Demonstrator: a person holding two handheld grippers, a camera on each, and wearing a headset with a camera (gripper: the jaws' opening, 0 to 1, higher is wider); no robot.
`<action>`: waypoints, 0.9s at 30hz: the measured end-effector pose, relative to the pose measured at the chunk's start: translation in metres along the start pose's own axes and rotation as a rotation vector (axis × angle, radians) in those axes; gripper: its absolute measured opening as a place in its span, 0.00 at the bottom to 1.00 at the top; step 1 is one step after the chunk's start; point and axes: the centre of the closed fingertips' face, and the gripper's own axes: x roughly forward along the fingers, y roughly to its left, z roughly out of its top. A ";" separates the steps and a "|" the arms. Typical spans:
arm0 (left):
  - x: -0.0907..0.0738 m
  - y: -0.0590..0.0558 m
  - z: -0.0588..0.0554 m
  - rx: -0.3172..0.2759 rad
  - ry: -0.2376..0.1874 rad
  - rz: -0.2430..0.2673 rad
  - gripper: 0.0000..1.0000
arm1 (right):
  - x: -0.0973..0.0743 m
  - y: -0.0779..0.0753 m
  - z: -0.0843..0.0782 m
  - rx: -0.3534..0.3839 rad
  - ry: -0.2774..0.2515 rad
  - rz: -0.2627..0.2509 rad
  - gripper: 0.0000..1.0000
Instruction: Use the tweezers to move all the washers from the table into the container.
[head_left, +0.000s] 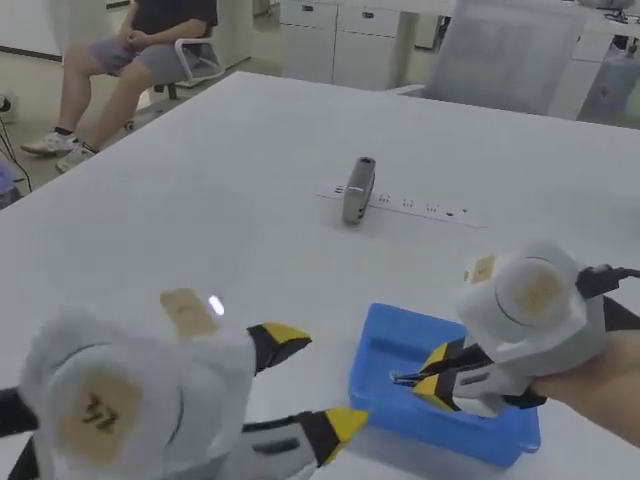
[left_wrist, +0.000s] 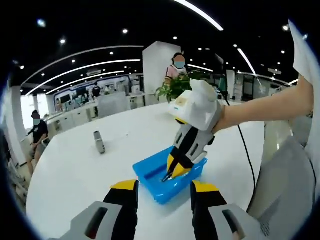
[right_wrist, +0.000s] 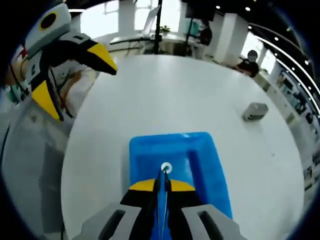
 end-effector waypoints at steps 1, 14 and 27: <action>0.011 0.000 -0.006 0.044 0.040 -0.040 0.40 | -0.002 0.000 0.001 0.016 -0.010 -0.003 0.04; 0.078 -0.027 -0.030 0.137 0.178 -0.288 0.55 | -0.012 0.002 0.010 0.098 -0.054 0.013 0.04; 0.090 -0.037 -0.032 0.060 0.165 -0.326 0.61 | -0.020 -0.004 0.022 0.153 -0.130 0.000 0.02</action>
